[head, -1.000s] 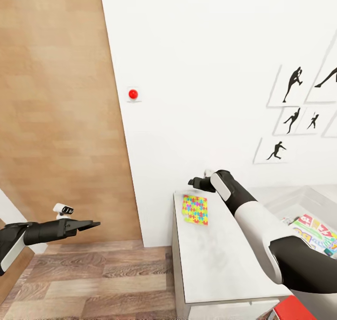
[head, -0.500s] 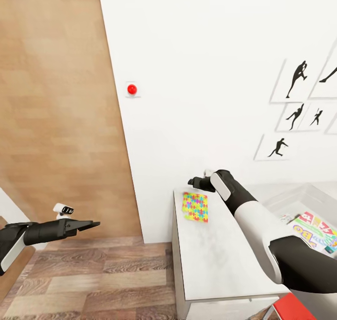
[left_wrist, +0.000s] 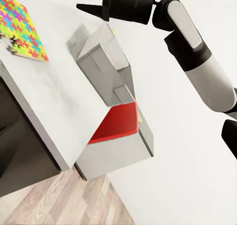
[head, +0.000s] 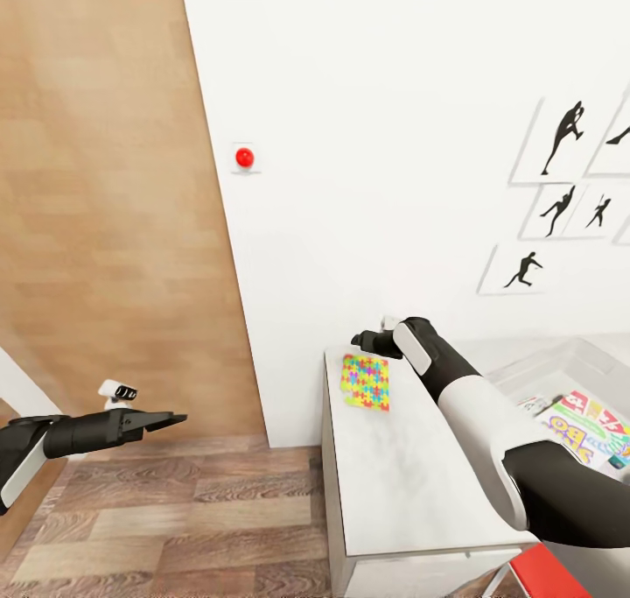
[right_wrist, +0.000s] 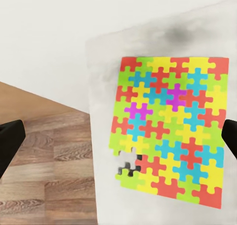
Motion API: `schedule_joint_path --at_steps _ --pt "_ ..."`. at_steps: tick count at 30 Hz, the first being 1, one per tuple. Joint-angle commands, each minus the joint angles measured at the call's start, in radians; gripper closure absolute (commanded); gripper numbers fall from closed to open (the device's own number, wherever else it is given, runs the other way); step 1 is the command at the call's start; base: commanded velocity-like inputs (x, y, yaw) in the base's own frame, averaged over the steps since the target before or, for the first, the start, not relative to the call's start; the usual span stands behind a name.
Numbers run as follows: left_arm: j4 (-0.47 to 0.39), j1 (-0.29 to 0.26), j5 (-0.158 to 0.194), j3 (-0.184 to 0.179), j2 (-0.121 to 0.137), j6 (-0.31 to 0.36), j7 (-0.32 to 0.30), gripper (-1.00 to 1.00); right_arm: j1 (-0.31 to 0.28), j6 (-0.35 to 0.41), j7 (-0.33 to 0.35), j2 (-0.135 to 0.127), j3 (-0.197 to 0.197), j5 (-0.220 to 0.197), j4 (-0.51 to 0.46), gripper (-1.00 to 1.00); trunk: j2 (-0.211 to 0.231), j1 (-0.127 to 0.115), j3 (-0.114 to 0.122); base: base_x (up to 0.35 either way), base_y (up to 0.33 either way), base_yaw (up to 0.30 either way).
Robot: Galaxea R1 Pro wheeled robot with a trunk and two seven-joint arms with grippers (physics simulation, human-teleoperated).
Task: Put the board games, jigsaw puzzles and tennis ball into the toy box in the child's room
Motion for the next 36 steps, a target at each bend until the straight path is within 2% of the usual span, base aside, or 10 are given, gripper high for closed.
schedule_joint_path --at_steps 1,36 --pt "0.000 -0.001 0.005 -0.004 0.001 0.011 -0.002 -1.00 -0.001 0.002 -0.009 -0.001 0.005 -0.011 -0.001 -1.00 -0.002 0.001 -0.004 0.000 0.000 0.000" --pt "0.001 -0.001 0.005 -0.005 0.000 0.011 -0.002 -1.00 -0.001 0.003 -0.009 -0.001 0.004 -0.011 -0.009 -1.00 -0.002 0.001 -0.062 0.012 0.000 0.000"
